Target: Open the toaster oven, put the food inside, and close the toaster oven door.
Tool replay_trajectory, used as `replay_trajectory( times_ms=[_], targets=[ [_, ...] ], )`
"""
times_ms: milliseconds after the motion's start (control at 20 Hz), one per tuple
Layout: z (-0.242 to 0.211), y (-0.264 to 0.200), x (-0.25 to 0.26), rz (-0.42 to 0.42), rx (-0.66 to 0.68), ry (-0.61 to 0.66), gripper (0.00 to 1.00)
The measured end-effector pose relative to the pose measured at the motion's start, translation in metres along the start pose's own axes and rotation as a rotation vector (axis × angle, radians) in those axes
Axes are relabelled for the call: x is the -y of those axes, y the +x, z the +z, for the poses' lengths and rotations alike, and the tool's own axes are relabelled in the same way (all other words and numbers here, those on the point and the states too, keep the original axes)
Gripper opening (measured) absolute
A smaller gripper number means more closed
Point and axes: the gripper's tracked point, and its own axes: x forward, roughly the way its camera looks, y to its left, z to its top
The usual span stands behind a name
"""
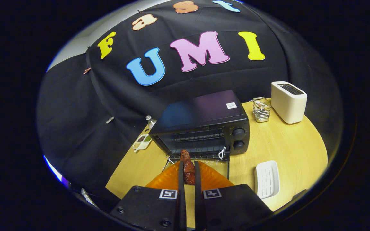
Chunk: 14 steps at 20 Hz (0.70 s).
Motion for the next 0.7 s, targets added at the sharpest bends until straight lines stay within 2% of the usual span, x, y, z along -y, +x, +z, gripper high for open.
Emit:
replay_trajectory(
  times_ms=[450, 700],
  targets=[
    [-0.003, 0.123, -0.004, -0.139, 0.083, 0.137, 0.15],
    [-0.005, 0.169, 0.019, -0.183, 0.135, 0.313, 0.15]
  ],
)
